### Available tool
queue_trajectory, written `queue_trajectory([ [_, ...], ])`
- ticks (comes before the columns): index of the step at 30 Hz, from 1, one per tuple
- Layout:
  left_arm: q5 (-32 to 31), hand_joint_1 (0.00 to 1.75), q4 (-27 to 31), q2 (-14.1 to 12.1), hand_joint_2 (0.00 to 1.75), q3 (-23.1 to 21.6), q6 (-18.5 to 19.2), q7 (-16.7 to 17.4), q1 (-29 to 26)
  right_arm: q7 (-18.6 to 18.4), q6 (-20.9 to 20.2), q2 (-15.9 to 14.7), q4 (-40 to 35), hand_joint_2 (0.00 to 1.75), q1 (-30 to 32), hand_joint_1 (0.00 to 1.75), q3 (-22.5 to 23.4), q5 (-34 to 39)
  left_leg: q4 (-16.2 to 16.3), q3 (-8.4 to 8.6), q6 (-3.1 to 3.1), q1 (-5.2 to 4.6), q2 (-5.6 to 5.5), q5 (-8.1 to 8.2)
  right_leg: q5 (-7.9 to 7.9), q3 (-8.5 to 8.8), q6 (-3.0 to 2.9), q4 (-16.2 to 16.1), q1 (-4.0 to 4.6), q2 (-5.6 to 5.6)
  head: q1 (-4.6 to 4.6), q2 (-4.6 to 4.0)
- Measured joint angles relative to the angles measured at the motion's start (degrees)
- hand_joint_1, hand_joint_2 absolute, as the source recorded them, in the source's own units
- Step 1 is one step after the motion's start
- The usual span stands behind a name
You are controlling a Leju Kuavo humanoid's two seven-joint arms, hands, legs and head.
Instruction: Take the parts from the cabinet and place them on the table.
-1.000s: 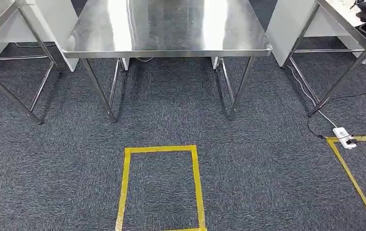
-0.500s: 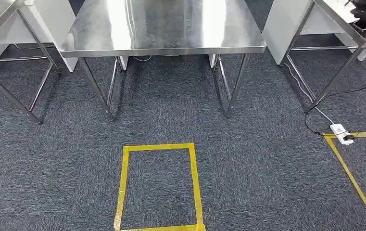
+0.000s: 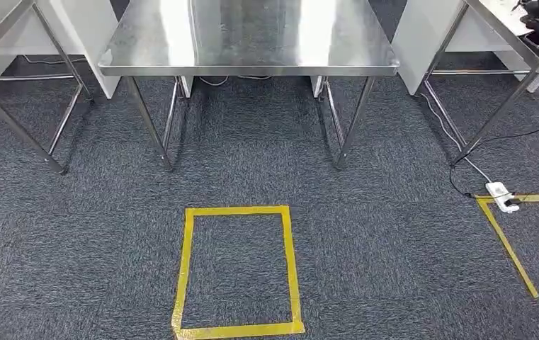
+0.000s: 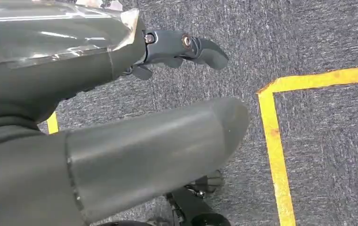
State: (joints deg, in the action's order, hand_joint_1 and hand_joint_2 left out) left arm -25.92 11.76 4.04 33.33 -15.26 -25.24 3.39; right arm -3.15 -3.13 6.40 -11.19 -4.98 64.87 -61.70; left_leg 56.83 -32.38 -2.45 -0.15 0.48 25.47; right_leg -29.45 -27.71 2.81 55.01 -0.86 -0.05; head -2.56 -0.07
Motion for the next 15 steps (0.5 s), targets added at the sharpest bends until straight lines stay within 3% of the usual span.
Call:
queue_trajectory([
  [1, -0.07, 0.00, 0.00, 0.02, 0.00, 0.00, -0.04, 0.02, 0.00, 0.00, 0.02, 0.00, 0.00, 1.75, 0.02, 0.00, 0.00, 0.00, -0.03, -0.11, 0.24, 0.04, 0.02, -0.11, 0.37, -0.39, -0.62, 0.30, 0.16, 0.08, 0.20, 0.00],
  [3, -0.09, 0.00, 0.00, 0.09, 0.00, 0.00, -0.17, 0.11, 0.02, 0.02, 0.15, 0.00, 0.00, 1.75, 0.19, 0.00, 0.00, 0.00, -0.11, -0.31, 1.14, 0.33, 0.01, -0.76, 0.71, -0.88, -1.16, 0.80, 0.55, 0.08, 0.37, 0.00],
  [4, -0.09, 0.00, 0.00, 0.07, 0.00, 0.00, -0.17, 0.15, -0.02, 0.02, 0.18, 0.04, 0.00, 1.75, 0.30, 0.00, 0.00, 0.00, -0.04, -0.38, 1.43, 0.33, -0.05, -0.84, 1.17, -0.91, -1.86, 0.33, -0.04, 0.02, 0.35, 0.00],
  [5, -0.09, 0.00, 0.00, 0.02, 0.00, 0.00, -0.22, 0.17, -0.03, 0.02, 0.20, 0.18, 0.00, 1.75, 0.23, 0.00, 0.00, 0.00, 0.75, -0.84, 1.74, 0.71, -0.20, 0.27, 1.53, -0.29, -2.37, 0.21, -0.91, -0.14, 0.42, 0.00],
  [7, -0.09, 0.00, -0.02, 0.04, 0.00, 0.00, -0.24, 0.20, -0.03, 0.02, 0.35, 0.20, 0.00, 1.75, 0.13, 0.00, 0.00, 0.00, 6.74, -3.25, 2.26, 0.92, -0.36, 4.99, 2.04, -1.00, -3.36, 0.28, -0.71, -0.16, 0.77, 0.00],
  [8, -0.13, 0.00, -0.02, 0.04, 0.00, 0.00, -0.24, 0.20, -0.04, 0.04, 0.37, 0.22, 0.00, 1.75, 0.16, 0.00, 0.00, 0.00, 12.09, -5.45, 2.62, 1.04, -0.37, 7.72, 2.22, -1.34, -3.49, 0.31, -0.56, -0.21, 0.75, 0.00],
  [9, -0.15, 0.00, -0.02, 0.07, 0.00, 0.00, -0.26, 0.22, -0.11, 0.04, 0.46, 0.26, 0.00, 1.75, 0.23, 0.00, 0.00, -0.02, 16.50, -7.17, 2.89, 1.17, -0.37, 9.46, 2.41, -1.74, -3.63, 0.38, -0.40, -0.24, 0.77, 0.00],
  [10, -0.15, 0.00, -0.02, 0.07, 0.00, 0.00, -0.26, 0.26, -0.21, 0.04, 0.50, 0.28, 0.00, 1.75, 0.32, 0.00, 0.00, -0.02, 18.08, -7.61, 2.97, 1.27, -0.37, 9.64, 2.54, -2.08, -3.47, 0.50, -0.32, -0.25, 0.74, 0.00],
  [11, -0.15, 0.00, -0.02, 0.04, 0.00, 0.00, -0.28, 0.26, -0.28, 0.04, 0.52, 0.33, 0.00, 1.75, 0.38, 0.00, 0.00, -0.02, 16.80, -6.62, 2.97, 1.34, -0.37, 8.62, 2.63, -2.37, -3.39, 0.73, -0.31, -0.25, 0.77, 0.00],
  [12, -0.15, 0.00, -0.02, 0.04, 0.00, 0.00, -0.33, 0.26, -0.28, 0.04, 0.52, 0.37, 0.00, 1.75, 0.41, 0.00, 0.00, -0.11, 13.36, -4.46, 2.92, 1.38, -0.35, 6.78, 2.73, -2.63, -3.43, 0.99, -0.32, -0.24, 0.81, 0.00],
  [14, -0.13, 0.00, -0.02, -0.02, 0.00, 0.00, -0.33, 0.26, -0.20, 0.09, 0.61, 0.57, 0.00, 1.75, 0.38, 0.00, 0.00, -0.20, 2.88, 1.90, 2.59, 1.52, -0.37, 2.94, 2.79, -2.98, -3.33, 1.50, -0.33, -0.17, 0.90, 0.00],
  [15, -0.13, 0.00, -0.02, -0.02, 0.00, 0.00, -0.33, 0.26, -0.01, 0.11, 0.70, 0.57, 0.00, 1.75, 0.34, 0.00, 0.00, -0.22, 0.72, 2.91, 2.32, 1.23, -0.45, 3.66, 2.86, -3.28, -2.98, 1.73, 0.26, -0.20, 0.90, 0.00],
])
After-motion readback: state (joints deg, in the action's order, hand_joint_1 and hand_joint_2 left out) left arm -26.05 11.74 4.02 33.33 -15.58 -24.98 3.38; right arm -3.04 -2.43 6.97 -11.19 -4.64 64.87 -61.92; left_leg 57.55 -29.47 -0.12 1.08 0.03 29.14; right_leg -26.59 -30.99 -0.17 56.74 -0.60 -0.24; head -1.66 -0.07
